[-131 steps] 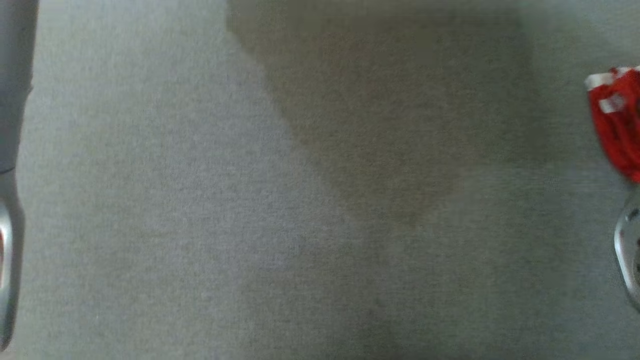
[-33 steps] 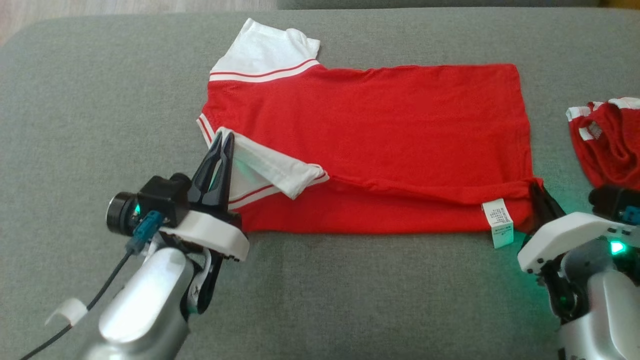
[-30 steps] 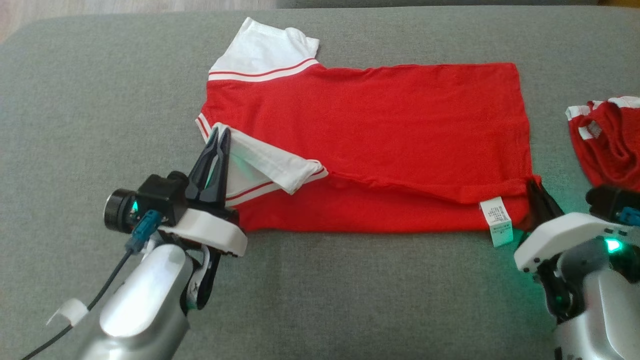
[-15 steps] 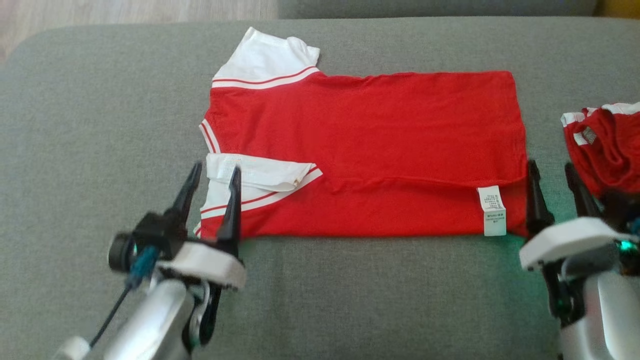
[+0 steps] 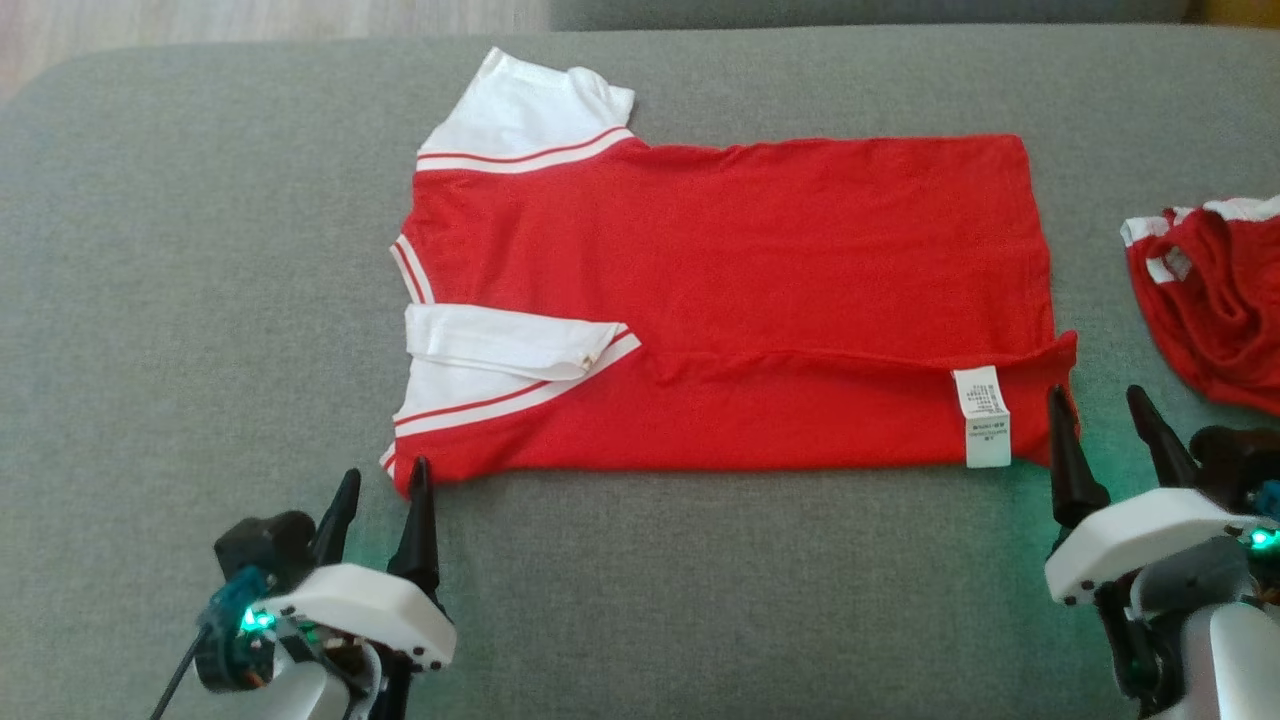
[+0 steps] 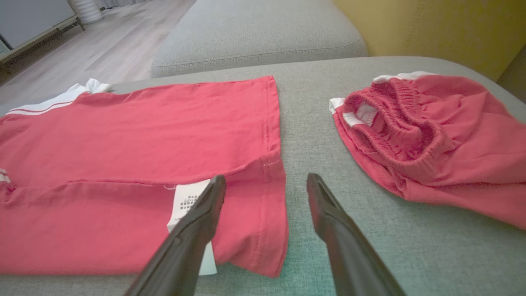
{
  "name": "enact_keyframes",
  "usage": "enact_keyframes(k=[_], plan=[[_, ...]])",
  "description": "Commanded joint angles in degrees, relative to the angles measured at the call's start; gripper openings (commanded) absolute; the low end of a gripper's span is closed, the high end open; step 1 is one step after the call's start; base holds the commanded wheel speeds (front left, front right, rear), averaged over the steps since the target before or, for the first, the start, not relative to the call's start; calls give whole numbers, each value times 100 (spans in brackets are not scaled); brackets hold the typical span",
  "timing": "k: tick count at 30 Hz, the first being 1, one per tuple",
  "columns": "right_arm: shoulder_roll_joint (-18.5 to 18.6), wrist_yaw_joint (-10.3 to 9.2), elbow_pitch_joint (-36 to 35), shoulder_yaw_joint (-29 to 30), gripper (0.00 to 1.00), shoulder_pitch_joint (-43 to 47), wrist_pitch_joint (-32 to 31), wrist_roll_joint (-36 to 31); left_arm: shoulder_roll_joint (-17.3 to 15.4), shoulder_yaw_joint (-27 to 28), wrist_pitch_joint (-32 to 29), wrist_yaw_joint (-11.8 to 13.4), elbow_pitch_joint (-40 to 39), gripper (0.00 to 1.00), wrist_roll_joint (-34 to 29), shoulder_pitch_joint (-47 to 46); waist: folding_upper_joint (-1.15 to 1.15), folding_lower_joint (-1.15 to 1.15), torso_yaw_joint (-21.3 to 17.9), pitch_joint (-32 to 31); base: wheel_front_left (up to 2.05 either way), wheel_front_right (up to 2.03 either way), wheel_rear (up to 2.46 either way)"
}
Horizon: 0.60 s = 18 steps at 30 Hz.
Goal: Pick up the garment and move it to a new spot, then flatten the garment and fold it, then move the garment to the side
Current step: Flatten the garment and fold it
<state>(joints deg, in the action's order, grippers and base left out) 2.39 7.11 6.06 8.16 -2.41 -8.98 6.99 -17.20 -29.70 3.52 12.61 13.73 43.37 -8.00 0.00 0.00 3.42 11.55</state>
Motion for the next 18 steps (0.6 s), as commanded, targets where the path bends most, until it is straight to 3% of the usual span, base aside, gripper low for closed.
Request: enact_keyframes(k=[1, 9, 11, 13, 18], plan=[[49, 37, -241, -168, 100, -126, -65, 10, -63, 247, -8, -9, -105, 100, 54, -264, 0, 0, -59, 93, 0, 0, 0], [49, 37, -110, -227, 100, -318, -298, -7, -17, 100, -315, -149, 135, 100, 172, -371, 0, 0, -144, 234, 0, 0, 0], [49, 37, -10, -226, 100, -368, -345, -13, -1, 81, -325, -169, 161, 44, 180, -394, 0, 0, -137, 247, 0, 0, 0], [49, 37, 115, -230, 100, -406, -409, -33, 7, 64, -289, -190, 179, 0, 161, -424, 0, 0, -125, 253, 0, 0, 0], [49, 37, 451, -245, 100, -514, -589, -37, 12, 91, -54, -180, 118, 0, 49, -550, 0, 0, -67, 252, 0, 0, 0]])
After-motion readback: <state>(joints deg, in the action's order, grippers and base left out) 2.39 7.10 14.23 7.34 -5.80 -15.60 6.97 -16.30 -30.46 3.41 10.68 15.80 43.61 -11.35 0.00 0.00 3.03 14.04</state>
